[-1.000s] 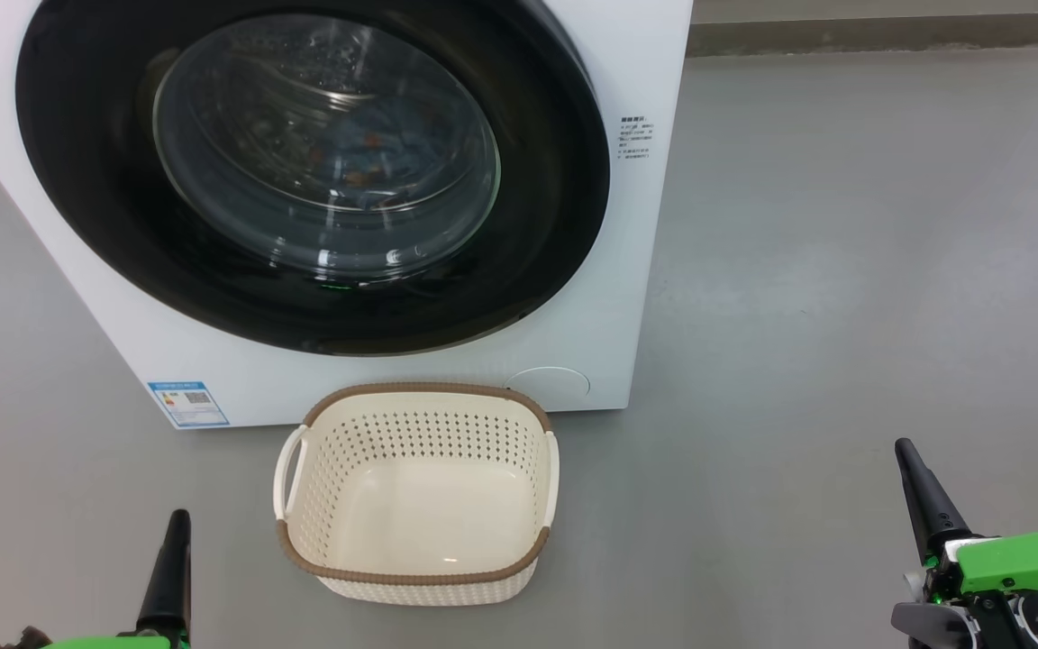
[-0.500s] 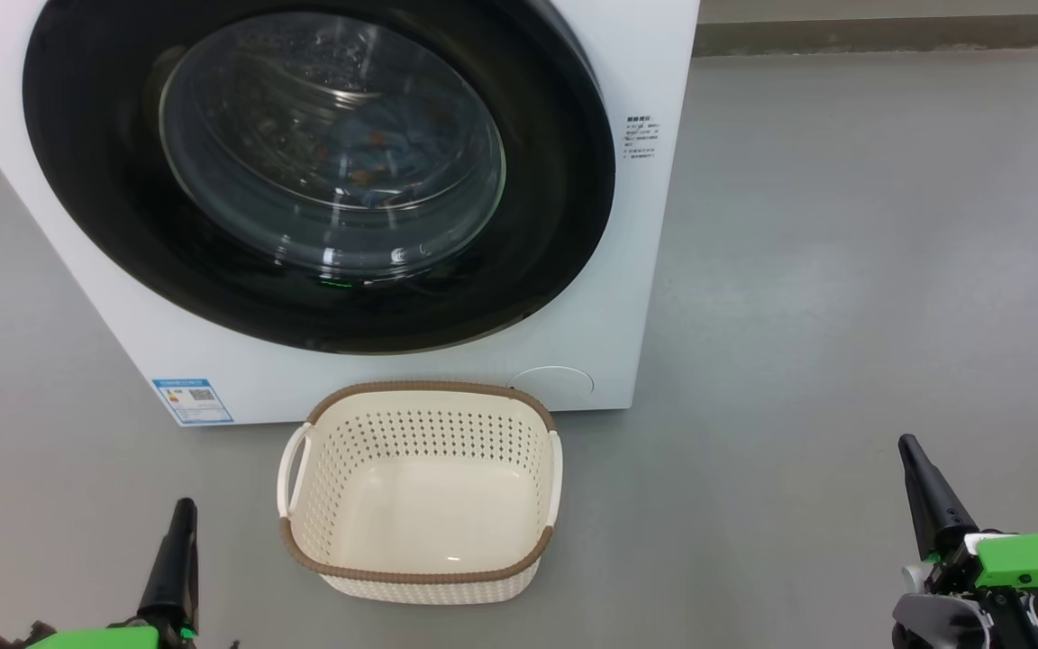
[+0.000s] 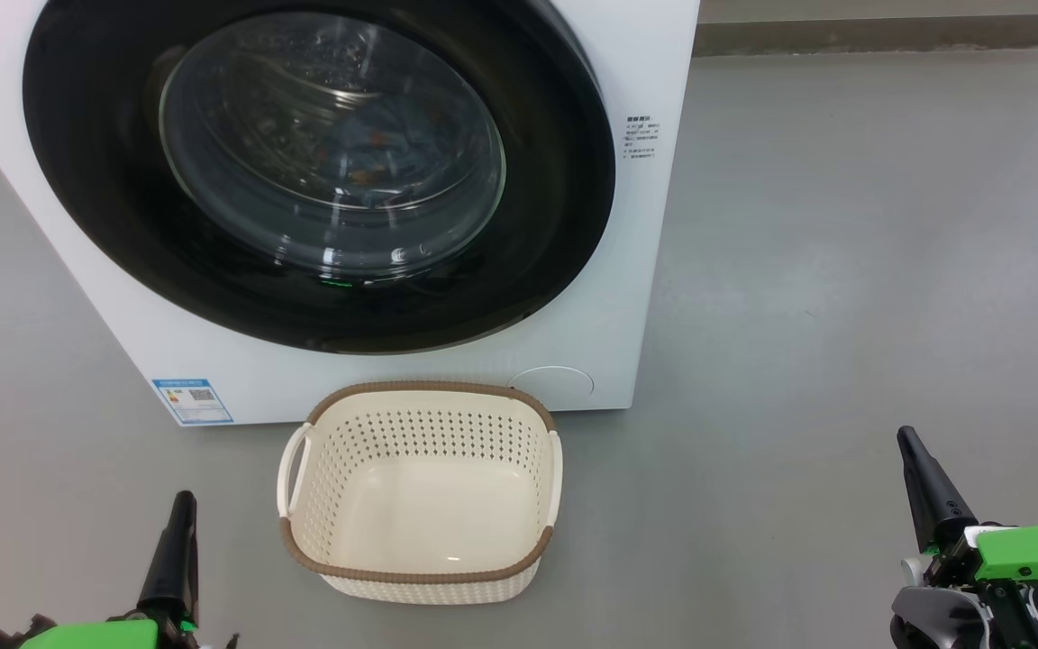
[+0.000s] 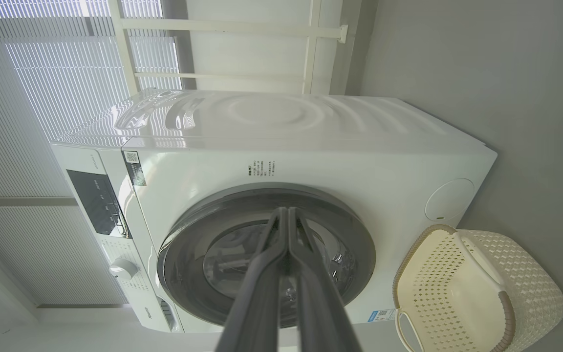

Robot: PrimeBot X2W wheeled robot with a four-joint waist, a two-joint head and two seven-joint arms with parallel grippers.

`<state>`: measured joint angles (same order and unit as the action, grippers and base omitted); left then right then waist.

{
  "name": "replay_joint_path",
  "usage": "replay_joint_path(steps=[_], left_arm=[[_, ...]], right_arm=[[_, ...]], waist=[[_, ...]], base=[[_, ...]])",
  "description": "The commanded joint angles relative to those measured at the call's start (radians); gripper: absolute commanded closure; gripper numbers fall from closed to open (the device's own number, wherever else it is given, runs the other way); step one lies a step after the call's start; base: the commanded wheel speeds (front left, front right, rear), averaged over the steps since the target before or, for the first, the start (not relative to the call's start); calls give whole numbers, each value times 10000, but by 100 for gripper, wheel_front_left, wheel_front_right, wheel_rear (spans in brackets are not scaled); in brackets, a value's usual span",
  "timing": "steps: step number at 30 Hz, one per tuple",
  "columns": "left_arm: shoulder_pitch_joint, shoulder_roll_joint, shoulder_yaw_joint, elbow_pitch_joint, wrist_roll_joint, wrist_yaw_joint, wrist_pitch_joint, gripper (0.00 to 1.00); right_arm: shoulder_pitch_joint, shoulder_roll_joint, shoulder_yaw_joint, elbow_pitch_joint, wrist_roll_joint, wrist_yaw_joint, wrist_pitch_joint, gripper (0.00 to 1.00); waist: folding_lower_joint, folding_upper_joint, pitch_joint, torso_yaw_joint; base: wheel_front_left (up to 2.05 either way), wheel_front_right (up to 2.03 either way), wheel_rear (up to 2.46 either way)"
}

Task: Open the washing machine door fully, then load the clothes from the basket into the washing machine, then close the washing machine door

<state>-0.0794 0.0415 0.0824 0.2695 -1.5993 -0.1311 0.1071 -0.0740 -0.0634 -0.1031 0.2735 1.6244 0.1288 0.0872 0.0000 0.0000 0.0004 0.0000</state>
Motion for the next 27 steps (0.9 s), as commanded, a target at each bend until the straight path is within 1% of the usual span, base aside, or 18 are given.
replay_joint_path(steps=[1, 27], left_arm=[[-364, 89, 332, -167, -79, 6, 72, 100], [-364, 88, 332, -166, -79, 5, 72, 100]], right_arm=[[-388, -64, 149, -241, 59, 19, 54, 100], [-391, -38, 113, -239, 29, 19, 82, 100]], waist=[[0, 0, 0, 0], [0, 0, 0, 0]], base=[[0, 0, 0], [0, 0, 0]])
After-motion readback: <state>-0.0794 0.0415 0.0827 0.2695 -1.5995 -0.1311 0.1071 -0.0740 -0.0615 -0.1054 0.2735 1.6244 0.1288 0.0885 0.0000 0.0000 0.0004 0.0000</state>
